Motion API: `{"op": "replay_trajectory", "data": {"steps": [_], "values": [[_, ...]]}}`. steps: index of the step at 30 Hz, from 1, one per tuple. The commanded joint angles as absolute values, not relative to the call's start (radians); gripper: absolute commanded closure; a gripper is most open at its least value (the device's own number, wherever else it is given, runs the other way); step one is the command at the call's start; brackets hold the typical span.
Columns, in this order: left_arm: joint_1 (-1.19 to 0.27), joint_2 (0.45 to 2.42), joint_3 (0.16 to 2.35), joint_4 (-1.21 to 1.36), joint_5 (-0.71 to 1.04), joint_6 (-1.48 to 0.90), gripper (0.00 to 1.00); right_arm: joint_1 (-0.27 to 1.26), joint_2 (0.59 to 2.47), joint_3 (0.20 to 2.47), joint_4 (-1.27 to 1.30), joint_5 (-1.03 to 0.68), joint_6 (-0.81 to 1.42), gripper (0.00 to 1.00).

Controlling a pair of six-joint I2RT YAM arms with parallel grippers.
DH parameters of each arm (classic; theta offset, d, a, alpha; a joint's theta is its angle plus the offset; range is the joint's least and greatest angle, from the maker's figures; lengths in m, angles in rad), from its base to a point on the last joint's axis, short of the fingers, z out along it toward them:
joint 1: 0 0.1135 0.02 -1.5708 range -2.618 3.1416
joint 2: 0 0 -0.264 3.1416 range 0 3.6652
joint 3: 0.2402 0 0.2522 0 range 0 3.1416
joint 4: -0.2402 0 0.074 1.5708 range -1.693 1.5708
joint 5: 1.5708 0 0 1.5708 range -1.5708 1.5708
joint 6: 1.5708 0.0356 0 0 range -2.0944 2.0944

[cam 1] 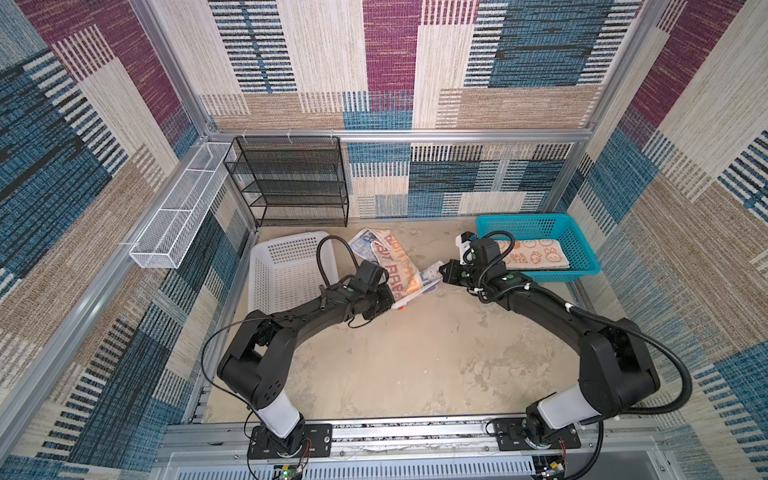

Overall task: Fold and stack the towels
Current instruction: 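Lift the towel by two corners with both grippers, spreading them apart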

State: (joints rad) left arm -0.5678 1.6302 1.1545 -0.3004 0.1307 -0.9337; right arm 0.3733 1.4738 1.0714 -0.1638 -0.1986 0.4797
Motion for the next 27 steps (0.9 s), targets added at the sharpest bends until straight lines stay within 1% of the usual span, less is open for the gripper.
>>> {"op": "replay_trajectory", "data": {"steps": [1,5,9,11,15,19,24,27], "values": [[-0.549,1.590,1.338,-0.576,0.036,-0.785,1.00,0.373,1.403,1.169,-0.255,-0.124,0.413,1.00],[-0.490,1.572,1.600,-0.716,0.032,-0.710,1.00,0.374,1.339,1.326,-0.361,-0.098,0.363,1.00],[-0.477,1.583,1.852,-0.845,-0.010,-0.626,1.00,0.387,1.304,1.464,-0.455,-0.089,0.313,1.00],[-0.477,1.596,1.974,-0.911,-0.010,-0.593,1.00,0.415,1.289,1.522,-0.498,-0.063,0.286,1.00],[-0.480,1.596,2.136,-1.004,0.000,-0.564,1.00,0.480,1.262,1.617,-0.586,-0.024,0.258,1.00],[-0.497,1.550,2.188,-1.063,0.021,-0.560,1.00,0.518,1.211,1.660,-0.643,-0.043,0.239,1.00],[-0.559,1.450,2.134,-1.095,0.023,-0.590,1.00,0.525,1.107,1.671,-0.704,-0.078,0.215,1.00],[-0.582,1.389,2.085,-1.095,0.042,-0.634,1.00,0.525,1.080,1.697,-0.770,-0.079,0.214,1.00]]}}
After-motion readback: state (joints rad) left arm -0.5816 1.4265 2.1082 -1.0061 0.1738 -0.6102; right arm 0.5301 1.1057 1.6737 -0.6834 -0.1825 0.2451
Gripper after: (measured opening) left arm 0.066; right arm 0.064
